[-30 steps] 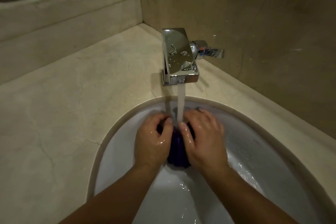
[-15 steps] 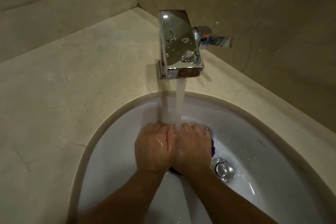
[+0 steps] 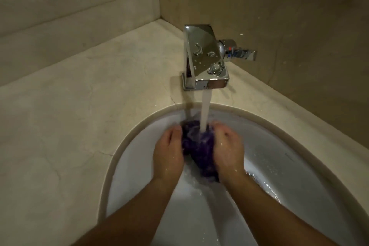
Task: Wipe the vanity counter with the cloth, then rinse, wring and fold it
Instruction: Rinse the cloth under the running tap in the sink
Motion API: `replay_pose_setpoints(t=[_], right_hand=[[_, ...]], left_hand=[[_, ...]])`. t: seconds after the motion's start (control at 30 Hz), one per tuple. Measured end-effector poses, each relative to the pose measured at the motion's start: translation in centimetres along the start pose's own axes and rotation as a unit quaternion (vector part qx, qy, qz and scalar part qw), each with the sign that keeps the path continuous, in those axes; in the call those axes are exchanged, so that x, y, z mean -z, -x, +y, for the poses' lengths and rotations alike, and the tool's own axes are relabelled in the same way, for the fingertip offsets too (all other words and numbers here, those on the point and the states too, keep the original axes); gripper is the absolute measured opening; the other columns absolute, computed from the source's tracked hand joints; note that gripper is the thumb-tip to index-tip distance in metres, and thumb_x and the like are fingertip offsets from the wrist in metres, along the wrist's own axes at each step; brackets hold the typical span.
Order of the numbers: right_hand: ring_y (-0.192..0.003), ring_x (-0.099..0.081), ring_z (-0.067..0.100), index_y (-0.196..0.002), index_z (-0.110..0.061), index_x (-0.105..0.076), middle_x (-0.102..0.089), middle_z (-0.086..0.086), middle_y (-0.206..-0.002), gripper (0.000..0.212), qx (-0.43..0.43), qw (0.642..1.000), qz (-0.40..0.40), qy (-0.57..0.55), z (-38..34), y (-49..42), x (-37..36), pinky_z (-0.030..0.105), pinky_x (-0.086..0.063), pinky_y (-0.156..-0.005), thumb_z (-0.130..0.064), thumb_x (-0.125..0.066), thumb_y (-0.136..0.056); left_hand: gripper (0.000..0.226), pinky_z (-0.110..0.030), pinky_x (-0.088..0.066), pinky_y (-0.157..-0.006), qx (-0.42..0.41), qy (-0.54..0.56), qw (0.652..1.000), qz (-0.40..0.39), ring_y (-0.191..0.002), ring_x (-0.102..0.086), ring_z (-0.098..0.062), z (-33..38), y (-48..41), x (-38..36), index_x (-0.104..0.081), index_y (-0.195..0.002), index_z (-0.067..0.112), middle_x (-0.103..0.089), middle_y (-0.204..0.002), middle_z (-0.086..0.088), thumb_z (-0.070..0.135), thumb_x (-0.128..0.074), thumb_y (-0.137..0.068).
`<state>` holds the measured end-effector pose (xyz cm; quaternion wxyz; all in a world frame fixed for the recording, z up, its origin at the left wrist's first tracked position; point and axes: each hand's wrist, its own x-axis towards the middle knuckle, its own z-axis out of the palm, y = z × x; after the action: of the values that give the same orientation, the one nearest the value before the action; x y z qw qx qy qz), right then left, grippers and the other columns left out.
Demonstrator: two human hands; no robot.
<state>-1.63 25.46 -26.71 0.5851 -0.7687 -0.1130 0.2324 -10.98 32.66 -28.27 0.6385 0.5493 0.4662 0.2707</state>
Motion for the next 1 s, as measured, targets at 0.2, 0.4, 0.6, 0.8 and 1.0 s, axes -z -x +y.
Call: replay_pose_setpoints(t=[0.2,0.4,0.6,0.8,1.0], right_hand=[[-0.094,-0.07,0.024,-0.08,-0.027,-0.078,-0.077,-0.003,-0.085,0.031,-0.089,0.985,0.017,-0.149,-2.1,0.7,-0.7,0.04,-0.054,-0.084,-0.042,-0.051,-0.075],[-0.096,-0.068,0.006,-0.102,-0.035,-0.073,-0.073,-0.012,-0.1,0.023,-0.005,0.993,0.009,-0.114,0.1,0.9,0.2,0.031,-0.053,-0.087,-0.035,-0.05,-0.101],[-0.093,-0.061,-0.007,-0.096,-0.044,-0.067,-0.068,-0.015,-0.099,0.013,0.071,0.996,0.039,0.021,3.3,1.8,-1.3,0.008,-0.043,-0.078,-0.035,-0.057,-0.098],[-0.079,-0.063,0.014,-0.084,-0.038,-0.063,-0.063,-0.009,-0.081,0.022,0.165,0.976,0.098,0.108,4.9,0.4,-2.1,0.029,-0.048,-0.069,-0.041,-0.045,-0.096],[-0.076,-0.064,0.027,-0.097,-0.02,-0.066,-0.068,0.005,-0.083,0.024,0.225,0.949,0.084,0.203,4.8,-0.9,-2.1,0.037,-0.055,-0.065,-0.031,-0.044,-0.096]], left_hand=[[0.055,-0.06,-0.047,-0.101,0.298,0.227,0.914,-0.158,-0.114,-0.066,-0.033,2.4,1.8,-0.8,-0.075,-0.115,0.028,-0.074,-0.116,-0.005,0.069,-0.055,-0.084],[0.047,-0.031,-0.055,-0.09,-0.009,-0.047,0.998,-0.048,-0.107,-0.064,-0.012,1.4,1.2,-0.7,-0.061,-0.124,0.038,-0.067,-0.117,0.011,0.012,-0.065,-0.086],[0.039,-0.034,-0.056,-0.085,-0.117,-0.195,0.974,-0.014,-0.091,-0.063,-0.007,-0.7,1.0,-1.5,-0.068,-0.104,0.033,-0.061,-0.108,0.008,0.053,-0.038,-0.09],[0.022,-0.033,-0.059,-0.057,-0.249,-0.407,0.877,0.062,-0.076,-0.067,-0.021,-2.6,0.3,-2.5,-0.068,-0.093,0.016,-0.063,-0.087,-0.001,0.033,-0.073,-0.081],[0.035,-0.03,-0.051,-0.054,-0.251,-0.366,0.887,0.124,-0.065,-0.062,-0.021,-3.3,-0.6,-3.2,-0.068,-0.091,0.019,-0.059,-0.088,0.002,0.043,-0.042,-0.095]])
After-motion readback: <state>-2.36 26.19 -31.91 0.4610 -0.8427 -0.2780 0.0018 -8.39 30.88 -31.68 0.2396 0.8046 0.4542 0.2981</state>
